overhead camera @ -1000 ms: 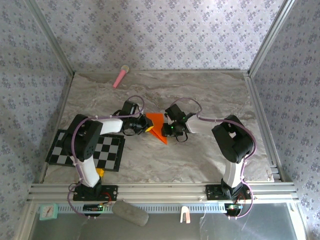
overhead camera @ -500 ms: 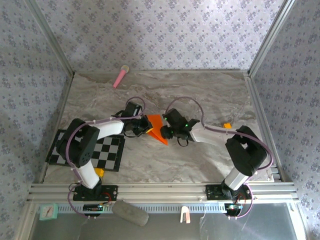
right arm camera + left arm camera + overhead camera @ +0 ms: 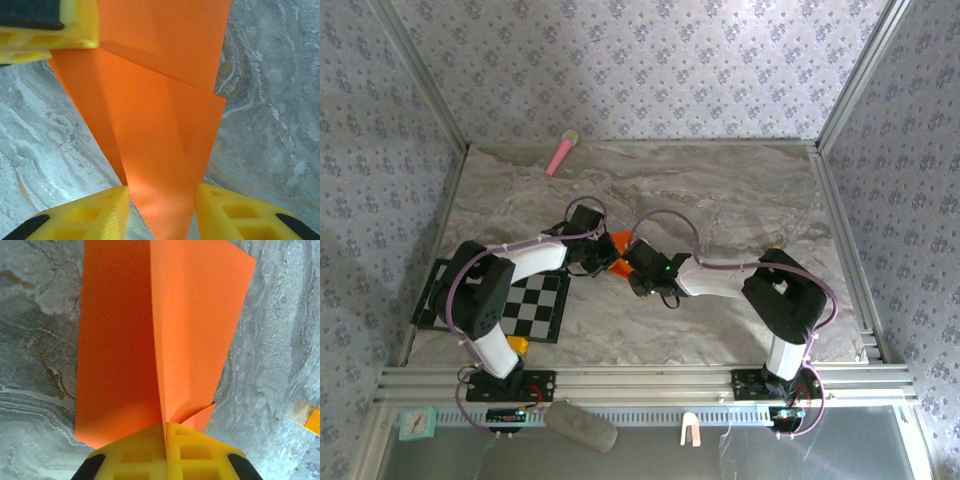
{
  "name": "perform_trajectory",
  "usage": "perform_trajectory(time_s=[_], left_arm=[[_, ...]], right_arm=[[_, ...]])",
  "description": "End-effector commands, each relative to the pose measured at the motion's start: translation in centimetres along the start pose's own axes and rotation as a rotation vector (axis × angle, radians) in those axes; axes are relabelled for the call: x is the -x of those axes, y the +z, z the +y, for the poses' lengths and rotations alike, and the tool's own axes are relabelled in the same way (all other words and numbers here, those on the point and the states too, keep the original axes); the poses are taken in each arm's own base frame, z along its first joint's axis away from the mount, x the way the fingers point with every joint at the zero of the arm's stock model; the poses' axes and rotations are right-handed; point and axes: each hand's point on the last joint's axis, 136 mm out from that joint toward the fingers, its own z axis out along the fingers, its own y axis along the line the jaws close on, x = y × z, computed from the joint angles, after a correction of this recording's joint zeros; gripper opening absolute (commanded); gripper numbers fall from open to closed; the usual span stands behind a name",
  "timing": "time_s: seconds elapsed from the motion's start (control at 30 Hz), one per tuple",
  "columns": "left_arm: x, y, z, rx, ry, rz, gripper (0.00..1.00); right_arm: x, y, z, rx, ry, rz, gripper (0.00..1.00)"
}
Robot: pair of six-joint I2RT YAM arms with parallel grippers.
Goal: Fold a paper plane with a square sheet of paper (pick it up from the middle)
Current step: Fourth fold the wing at the center of the table.
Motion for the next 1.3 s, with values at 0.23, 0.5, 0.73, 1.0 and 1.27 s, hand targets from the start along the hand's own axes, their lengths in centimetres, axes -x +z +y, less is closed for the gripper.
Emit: perform_trajectory(time_s=[0.23, 0.5, 0.73, 1.0, 1.27], left_arm=[[0.2, -1.1, -1.6, -0.031, -0.025, -0.013, 0.02], [0.5, -1.1, -1.1, -0.013, -0.031, -0.020, 0.04], [0.7, -1.3, -0.8, -0.006, -0.040, -0.027, 0.04], [0.7, -1.6, -1.1, -0.017, -0.058, -0.025, 0.06], [0.6, -1.6, -1.0, -0.023, -0.080, -0.012, 0.08]], right_arm=[[1.4, 0.5, 1.2, 0.030, -0.052, -0.039, 0.44], [1.6, -0.6, 0.8, 0.019, -0.060, -0.074, 0.48], [1.7, -1.6, 0.9, 0.041, -0.078, -0.115, 0.49], [1.9, 0.0, 1.3, 0.025, -0.093, -0.085, 0.48], [1.8, 0.8, 1.0, 0.002, -0.107, -0.072, 0.42]])
